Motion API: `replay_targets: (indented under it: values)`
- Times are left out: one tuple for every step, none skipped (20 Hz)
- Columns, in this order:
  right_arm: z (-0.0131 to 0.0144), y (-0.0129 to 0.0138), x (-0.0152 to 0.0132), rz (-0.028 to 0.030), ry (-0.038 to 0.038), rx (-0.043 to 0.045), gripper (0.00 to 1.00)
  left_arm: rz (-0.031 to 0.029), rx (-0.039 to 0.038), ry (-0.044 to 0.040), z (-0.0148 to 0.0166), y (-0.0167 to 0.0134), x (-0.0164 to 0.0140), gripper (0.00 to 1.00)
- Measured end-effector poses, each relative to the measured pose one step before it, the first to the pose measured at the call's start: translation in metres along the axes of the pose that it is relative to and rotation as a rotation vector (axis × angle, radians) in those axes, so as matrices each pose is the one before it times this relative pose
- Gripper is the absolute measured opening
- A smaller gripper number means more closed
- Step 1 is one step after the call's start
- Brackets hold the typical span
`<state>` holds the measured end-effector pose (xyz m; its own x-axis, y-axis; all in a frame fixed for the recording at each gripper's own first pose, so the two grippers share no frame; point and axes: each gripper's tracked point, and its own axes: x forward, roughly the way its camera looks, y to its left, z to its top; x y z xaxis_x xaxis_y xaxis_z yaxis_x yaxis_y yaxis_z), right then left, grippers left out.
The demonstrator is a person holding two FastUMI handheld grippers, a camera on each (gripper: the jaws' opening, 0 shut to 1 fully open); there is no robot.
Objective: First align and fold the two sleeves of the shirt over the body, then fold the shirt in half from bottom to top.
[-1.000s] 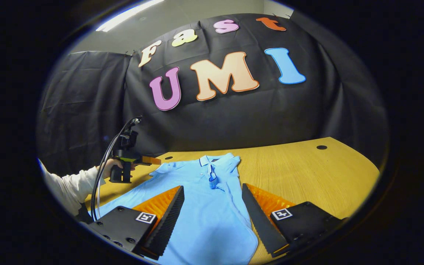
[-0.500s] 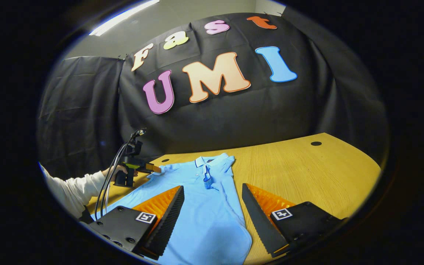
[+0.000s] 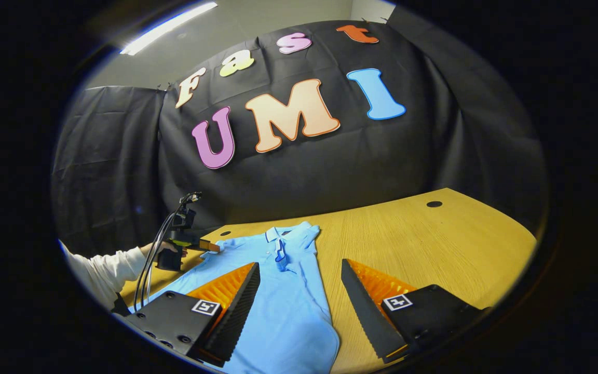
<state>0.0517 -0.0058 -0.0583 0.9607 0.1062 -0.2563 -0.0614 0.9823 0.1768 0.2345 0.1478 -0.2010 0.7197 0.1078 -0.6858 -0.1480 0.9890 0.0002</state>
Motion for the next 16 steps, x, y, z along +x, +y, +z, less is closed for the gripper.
replay_targets:
  values:
    - [-0.00332, 0.00238, 0.00017, 0.00692, 0.00695, 0.00334, 0.98, -0.00393, -0.00107, -0.00069, 0.00081, -0.00108, 0.00005, 0.81]
    - [-0.00146, 0.00254, 0.00052, 0.00797, 0.0072, 0.00374, 0.98, -0.01112, 0.00517, 0.0039, -0.00055, -0.00186, -0.00138, 0.74]
    - [-0.00064, 0.00184, 0.00108, 0.00624, 0.00314, 0.00094, 0.98, -0.02304, 0.01102, 0.00122, 0.00038, -0.00421, 0.00114, 0.69]
    - [0.00104, 0.00137, -0.00104, 0.00319, -0.00191, -0.00279, 0.98, -0.01831, 0.00679, 0.00006, 0.00046, -0.00323, 0.00101, 0.57]
    - [0.00116, 0.00143, -0.00028, 0.00144, -0.00581, -0.00433, 0.98, -0.0151, -0.00119, 0.0006, -0.00058, -0.0023, 0.00082, 0.47]
    - [0.00177, 0.00044, 0.00002, 0.00095, -0.00428, -0.00338, 0.98, -0.0134, -0.00389, -0.00227, 0.00208, -0.00373, -0.0018, 0.28]
    - [-0.00039, 0.00156, -0.00027, 0.00414, -0.00204, -0.00217, 0.98, -0.00586, 0.00361, 0.0042, -0.00077, -0.00236, -0.00061, 0.2]
    - [0.00093, 0.00014, -0.00035, 0.0019, -0.00065, 0.00079, 0.98, -0.00722, 0.00989, 0.00134, 0.00026, -0.00036, -0.00003, 0.06]
    - [-0.00079, 0.00126, -0.001, 0.00193, -0.00027, 0.00085, 0.98, -0.00043, 0.00896, 0.00335, 0.00104, -0.00093, 0.00181, 0.05]
    - [-0.00021, 0.00054, 0.00014, 0.00181, 0.00268, 0.00073, 0.98, 0.00497, 0.00804, 0.00745, 0.0005, -0.00037, -0.00041, 0.01]
    - [-0.0015, 0.00037, 0.00104, 0.00258, 0.00203, 0.00036, 0.98, 0.00507, 0.00107, 0.00687, 0.00117, -0.00245, -0.0013, 0.0]
    - [-0.00069, 0.00031, 0.00082, 0.0009, 0.00323, -0.00073, 0.98, -0.01016, -0.00548, -0.0091, 0.00517, -0.00667, -0.00171, 0.0]
    - [-0.00183, 0.00028, -0.00063, 0.00088, 0.00525, -0.00259, 0.98, -0.02322, -0.00921, -0.02328, 0.00854, -0.00975, -0.00262, 0.0]
    - [-0.0003, -0.00133, 0.00011, -0.00229, 0.00277, -0.00478, 0.98, -0.02612, -0.00547, -0.02564, 0.00973, -0.01093, -0.00217, 0.0]
    - [-0.00036, -0.00142, 0.00054, -0.00456, 0.00022, -0.00446, 0.98, -0.02292, 0.00412, -0.01285, 0.00816, -0.01084, -0.00225, 0.0]
    - [-0.00051, -0.00089, 0.00055, -0.00436, 0.00266, -0.00104, 0.98, -0.02305, 0.00727, -0.00913, 0.00629, -0.01184, -0.00246, 0.0]
